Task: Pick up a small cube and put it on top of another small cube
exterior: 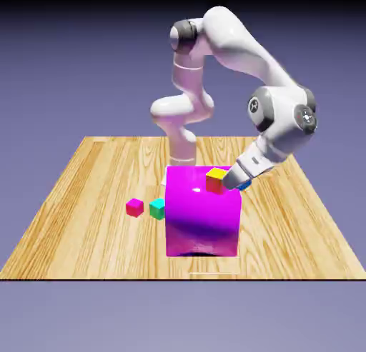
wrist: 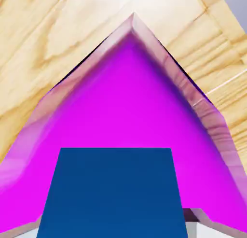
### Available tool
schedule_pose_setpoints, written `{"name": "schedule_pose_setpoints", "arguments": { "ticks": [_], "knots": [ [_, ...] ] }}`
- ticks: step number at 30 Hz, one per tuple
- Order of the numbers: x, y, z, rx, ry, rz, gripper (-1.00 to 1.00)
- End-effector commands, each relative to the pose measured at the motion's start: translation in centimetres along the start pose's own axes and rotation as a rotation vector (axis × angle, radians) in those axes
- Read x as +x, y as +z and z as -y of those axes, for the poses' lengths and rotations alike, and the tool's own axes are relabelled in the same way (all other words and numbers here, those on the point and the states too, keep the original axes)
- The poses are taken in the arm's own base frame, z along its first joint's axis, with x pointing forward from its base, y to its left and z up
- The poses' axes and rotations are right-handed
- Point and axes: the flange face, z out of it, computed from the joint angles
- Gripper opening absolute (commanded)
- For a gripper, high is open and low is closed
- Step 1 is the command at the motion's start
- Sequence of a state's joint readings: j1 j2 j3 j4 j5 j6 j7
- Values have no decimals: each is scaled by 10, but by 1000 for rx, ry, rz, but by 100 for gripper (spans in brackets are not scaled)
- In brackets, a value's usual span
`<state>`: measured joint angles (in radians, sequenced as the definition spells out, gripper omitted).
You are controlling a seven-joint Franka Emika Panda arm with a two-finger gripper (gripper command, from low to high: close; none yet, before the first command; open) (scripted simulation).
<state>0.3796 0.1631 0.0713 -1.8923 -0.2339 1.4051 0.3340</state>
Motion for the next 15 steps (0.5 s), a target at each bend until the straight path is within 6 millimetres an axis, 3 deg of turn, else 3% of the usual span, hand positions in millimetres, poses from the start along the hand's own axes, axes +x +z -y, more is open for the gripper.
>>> {"name": "schedule_pose_setpoints", "arguments": {
  "ticks": [1, 4, 6, 11, 12, 13, 14, 15],
  "knots": [
    [-12, -3, -1, -24, -23, -8, -100],
    [-45, -11, -14, -90, -33, -45, -100],
    [-46, -14, -24, -89, 7, -65, -100],
    [-33, 48, -21, -89, 7, -65, -100],
    [-32, 51, -21, -89, 7, -65, -100],
    [-32, 51, -21, -89, 7, -65, 100],
    [-32, 51, -21, -89, 7, -65, 100],
    [-34, 39, -22, -89, 7, -65, 100]
  ]
}}
